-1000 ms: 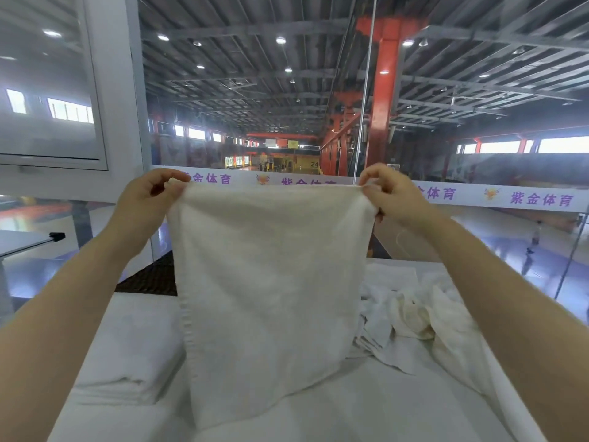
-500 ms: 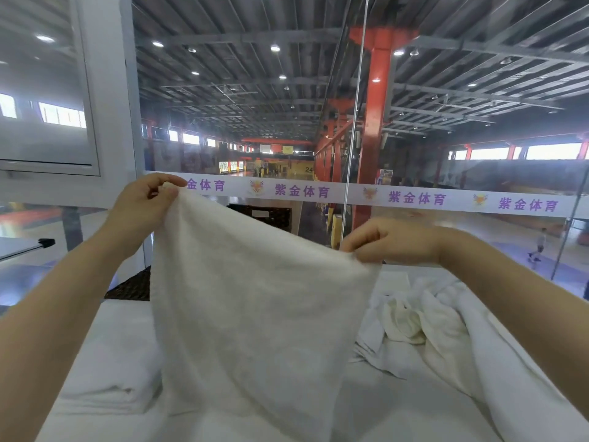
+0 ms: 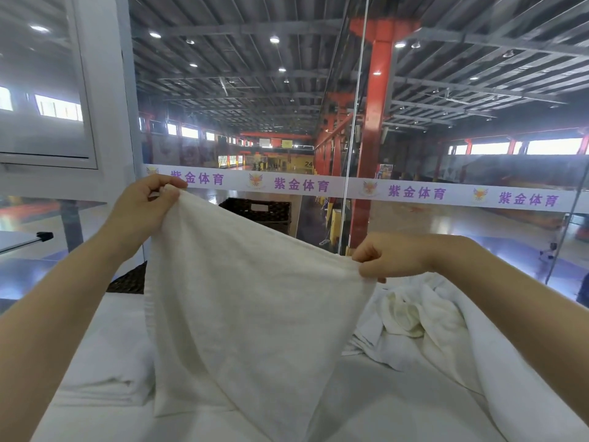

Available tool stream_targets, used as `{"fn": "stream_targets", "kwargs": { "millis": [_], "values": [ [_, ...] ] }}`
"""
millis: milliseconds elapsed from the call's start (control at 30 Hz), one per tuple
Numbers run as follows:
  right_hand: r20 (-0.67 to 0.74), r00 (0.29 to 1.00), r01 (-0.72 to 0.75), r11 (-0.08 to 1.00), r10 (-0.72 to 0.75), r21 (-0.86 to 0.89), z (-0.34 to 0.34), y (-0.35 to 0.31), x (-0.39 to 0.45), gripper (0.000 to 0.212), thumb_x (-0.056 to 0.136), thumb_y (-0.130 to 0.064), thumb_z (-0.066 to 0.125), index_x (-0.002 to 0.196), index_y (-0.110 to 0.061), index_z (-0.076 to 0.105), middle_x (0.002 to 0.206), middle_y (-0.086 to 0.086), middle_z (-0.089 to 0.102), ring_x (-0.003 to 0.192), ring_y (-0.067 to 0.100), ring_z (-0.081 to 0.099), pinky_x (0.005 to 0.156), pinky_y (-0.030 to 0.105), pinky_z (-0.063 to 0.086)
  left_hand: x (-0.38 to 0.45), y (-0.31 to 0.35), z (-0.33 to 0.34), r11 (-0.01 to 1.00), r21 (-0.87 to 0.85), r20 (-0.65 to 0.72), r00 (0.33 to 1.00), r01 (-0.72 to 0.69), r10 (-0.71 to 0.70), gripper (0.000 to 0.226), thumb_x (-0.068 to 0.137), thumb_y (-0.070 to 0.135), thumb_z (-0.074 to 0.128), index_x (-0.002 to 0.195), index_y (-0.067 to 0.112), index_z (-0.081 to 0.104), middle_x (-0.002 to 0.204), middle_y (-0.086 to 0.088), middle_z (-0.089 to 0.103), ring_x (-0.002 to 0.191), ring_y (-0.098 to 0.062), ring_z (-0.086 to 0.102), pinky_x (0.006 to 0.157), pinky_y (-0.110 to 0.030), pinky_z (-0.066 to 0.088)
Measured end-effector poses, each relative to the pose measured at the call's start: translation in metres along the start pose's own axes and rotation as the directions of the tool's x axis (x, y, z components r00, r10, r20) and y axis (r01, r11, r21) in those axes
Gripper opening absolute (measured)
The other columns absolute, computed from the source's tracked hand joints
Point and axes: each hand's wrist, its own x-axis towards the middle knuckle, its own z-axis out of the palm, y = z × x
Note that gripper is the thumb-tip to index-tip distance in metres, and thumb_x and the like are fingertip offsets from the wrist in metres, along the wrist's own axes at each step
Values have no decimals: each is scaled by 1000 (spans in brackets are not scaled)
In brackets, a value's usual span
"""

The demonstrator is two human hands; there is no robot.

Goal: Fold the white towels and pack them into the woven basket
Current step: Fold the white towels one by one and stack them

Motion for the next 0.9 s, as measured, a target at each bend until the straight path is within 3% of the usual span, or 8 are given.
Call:
{"fn": "stream_targets", "kwargs": {
  "millis": [133, 200, 300, 433, 500, 633, 800, 900],
  "values": [
    [-103, 993, 49, 993, -61, -108, -2, 8, -2, 33, 92, -37, 56, 77, -8, 62, 79, 11, 60, 68, 20, 52, 68, 39, 46, -3, -6, 0, 998, -51, -21, 999, 25, -26, 23, 99, 22, 51, 116, 22, 66, 115, 8, 58, 107, -12, 49, 85, -21, 36],
    [-216, 961, 196, 975, -170, 102, -5, 6, -7, 27, 91, -33, 64, 73, -13, 62, 95, 4, 63, 87, 20, 61, 77, 36, 51, 0, -15, -5, 987, -146, -35, 997, 69, -75, 20, 99, 22, 53, 113, 25, 67, 113, 6, 60, 105, -11, 52, 83, -18, 38],
    [-354, 888, 440, 770, -295, 462, -10, -6, -13, 29, 84, -19, 67, 61, -7, 53, 112, 0, 62, 100, 11, 59, 83, 22, 46, 3, -26, -11, 911, -362, 35, 979, 198, -199, 16, 98, 20, 57, 102, 31, 68, 107, 6, 64, 95, -6, 57, 80, -19, 43],
    [-350, 855, 510, 508, -382, 694, -15, -27, -9, 24, 79, -11, 59, 56, -11, 53, 95, 5, 64, 83, 15, 59, 72, 21, 48, 6, -32, -7, 831, -482, 126, 961, 277, -247, 13, 97, 15, 57, 102, 24, 66, 100, 3, 66, 87, -6, 62, 76, -21, 47],
    [-296, 897, 440, 597, -329, 671, -20, -30, -11, 27, 84, -14, 54, 59, -18, 65, 77, 0, 62, 70, 13, 56, 66, 20, 46, 4, -33, -7, 815, -500, 133, 956, 292, -261, 13, 97, 16, 57, 105, 22, 66, 101, 2, 67, 87, -7, 63, 77, -24, 48],
    [-338, 932, 226, 936, -128, 269, -24, -14, -11, 36, 91, -39, 57, 62, -18, 51, 65, -1, 43, 64, 17, 41, 66, 32, 36, 0, -29, -9, 865, -453, 92, 977, 214, -193, 13, 98, 17, 57, 99, 24, 68, 87, 11, 71, 79, -2, 63, 73, -21, 47],
    [-680, 713, 147, 985, -171, -94, -36, -13, -18, 35, 95, -39, 55, 64, -25, 48, 62, -7, 49, 60, 13, 45, 59, 32, 35, 2, -9, -10, 884, -467, -10, 999, 26, -35, 14, 94, 21, 64, 89, 29, 74, 86, 6, 69, 80, -10, 59, 72, -24, 47],
    [-648, 752, 64, 992, -121, -110, -45, -15, -20, 24, 88, -41, 67, 71, -28, 57, 71, -9, 60, 69, 10, 55, 61, 29, 42, 5, -5, -9, 887, -463, -19, 1000, 0, -10, 12, 91, 26, 64, 89, 32, 74, 98, -4, 66, 91, -21, 56, 79, -34, 44]
  ]
}}
